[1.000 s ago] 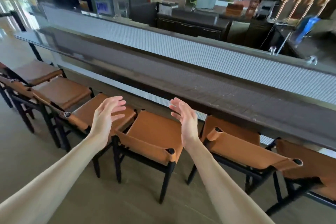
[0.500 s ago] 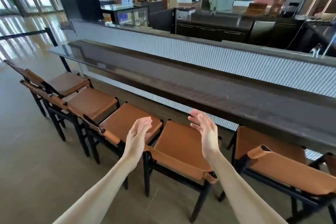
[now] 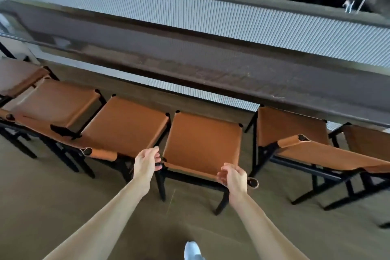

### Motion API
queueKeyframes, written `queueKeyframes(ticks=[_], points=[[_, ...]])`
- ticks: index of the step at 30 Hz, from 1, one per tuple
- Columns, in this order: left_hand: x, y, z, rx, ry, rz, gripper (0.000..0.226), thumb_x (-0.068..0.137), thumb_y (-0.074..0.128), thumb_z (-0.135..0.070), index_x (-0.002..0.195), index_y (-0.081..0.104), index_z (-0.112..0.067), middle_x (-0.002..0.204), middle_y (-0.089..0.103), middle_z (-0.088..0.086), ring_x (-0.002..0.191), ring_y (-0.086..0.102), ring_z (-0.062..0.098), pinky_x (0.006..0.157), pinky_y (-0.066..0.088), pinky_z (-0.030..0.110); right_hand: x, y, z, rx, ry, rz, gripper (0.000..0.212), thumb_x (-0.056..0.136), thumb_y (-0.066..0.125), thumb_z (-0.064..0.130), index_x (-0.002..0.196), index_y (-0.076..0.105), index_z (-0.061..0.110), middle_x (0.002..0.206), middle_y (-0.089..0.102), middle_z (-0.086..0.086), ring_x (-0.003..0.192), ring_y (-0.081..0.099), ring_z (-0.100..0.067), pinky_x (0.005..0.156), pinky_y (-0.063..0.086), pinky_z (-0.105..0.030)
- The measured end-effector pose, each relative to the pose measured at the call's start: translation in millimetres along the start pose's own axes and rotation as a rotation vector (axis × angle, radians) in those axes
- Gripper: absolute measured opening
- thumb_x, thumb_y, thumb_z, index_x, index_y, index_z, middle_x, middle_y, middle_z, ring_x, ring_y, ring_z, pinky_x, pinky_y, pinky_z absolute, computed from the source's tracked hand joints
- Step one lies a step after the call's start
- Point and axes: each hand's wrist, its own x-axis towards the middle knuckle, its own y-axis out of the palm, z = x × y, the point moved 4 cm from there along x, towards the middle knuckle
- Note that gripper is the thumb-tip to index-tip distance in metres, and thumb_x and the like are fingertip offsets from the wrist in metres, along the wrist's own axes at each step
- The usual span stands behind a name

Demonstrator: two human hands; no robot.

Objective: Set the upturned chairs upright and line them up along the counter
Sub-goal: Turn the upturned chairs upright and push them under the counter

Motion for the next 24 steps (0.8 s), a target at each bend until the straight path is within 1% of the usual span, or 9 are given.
queueKeyframes(ticks=[2,4,6,9,11,13,18,20,24], points=[[12.5,-0.8,16.1,-0.032,-0.162,-0.003,0.030,0.097,0.064,-0.024,0.112,0.066,0.001,0.105,0.064,0.017,0.094,0.065,0.027,0.081,0.058,0.042,2.9,-4.9,-20.8,0.085,0.153,-0.086,0.009,0.090,0.055,0.003,0.090,0.064,0.001,0.068,0.063,-0.012,0.055,0.062,-0.022,0.063,0.059,-0.035],[18.8,-1.4,26.6,-0.073,-0.318,0.037,0.046,0.095,0.067,-0.025,0.127,0.058,0.007,0.113,0.064,0.022,0.105,0.065,0.034,0.087,0.057,0.045,-2.9,-5.8,-34.2,0.202,0.264,-0.121,0.006,0.092,0.058,0.005,0.089,0.059,0.000,0.073,0.061,-0.014,0.059,0.063,-0.027,0.064,0.059,-0.041],[21.9,-1.5,31.6,-0.134,-0.451,0.102,0.061,0.093,0.070,-0.026,0.139,0.047,0.006,0.127,0.059,0.027,0.113,0.063,0.040,0.095,0.055,0.050,-10.2,-2.3,-44.8,0.320,0.352,-0.133,0.016,0.094,0.063,0.011,0.095,0.054,-0.002,0.083,0.059,-0.018,0.068,0.065,-0.031,0.061,0.057,-0.043],[31.7,6.8,26.7,-0.279,-0.492,0.175,0.066,0.095,0.069,-0.021,0.149,0.037,-0.001,0.139,0.049,0.032,0.122,0.058,0.046,0.100,0.051,0.056,-11.1,4.0,-50.3,0.474,0.374,-0.075,0.039,0.094,0.068,0.015,0.123,0.047,-0.001,0.107,0.058,-0.024,0.093,0.067,-0.041,0.063,0.057,-0.049],[37.6,12.0,25.3,-0.332,-0.499,0.220,0.060,0.096,0.066,-0.016,0.148,0.039,-0.005,0.143,0.043,0.032,0.127,0.053,0.048,0.101,0.049,0.059,-8.6,12.2,-56.3,0.562,0.393,-0.059,0.061,0.094,0.067,0.015,0.146,0.036,0.003,0.126,0.053,-0.028,0.110,0.062,-0.047,0.070,0.057,-0.054],[38.7,15.5,29.1,-0.353,-0.518,0.261,0.052,0.097,0.065,-0.014,0.144,0.043,-0.009,0.146,0.039,0.031,0.130,0.050,0.048,0.102,0.048,0.061,-7.3,20.2,-62.2,0.624,0.412,-0.042,0.074,0.095,0.067,0.017,0.155,0.025,0.006,0.142,0.044,-0.028,0.119,0.057,-0.049,0.075,0.056,-0.058],[59.0,23.9,34.4,-0.378,-0.550,0.255,0.037,0.095,0.066,-0.009,0.126,0.046,-0.013,0.145,0.038,0.029,0.126,0.053,0.047,0.095,0.051,0.061,18.8,38.7,-60.7,0.692,0.395,-0.023,0.060,0.094,0.068,0.016,0.146,0.038,0.016,0.145,0.042,-0.025,0.120,0.056,-0.050,0.078,0.055,-0.063],[66.7,24.8,39.1,-0.428,-0.571,0.216,0.035,0.094,0.066,-0.005,0.124,0.048,-0.010,0.144,0.040,0.027,0.116,0.056,0.045,0.097,0.049,0.064,31.3,39.5,-60.0,0.728,0.368,-0.030,0.052,0.096,0.065,0.014,0.143,0.043,0.011,0.140,0.049,-0.024,0.120,0.057,-0.048,0.081,0.056,-0.064],[81.5,30.8,51.5,-0.462,-0.592,0.144,0.032,0.095,0.059,0.007,0.126,0.053,0.002,0.143,0.045,0.026,0.128,0.050,0.047,0.095,0.050,0.063,63.1,31.0,-59.9,0.653,0.347,-0.136,0.045,0.096,0.053,-0.001,0.141,0.049,0.002,0.137,0.056,-0.026,0.116,0.059,-0.044,0.069,0.056,-0.054]])
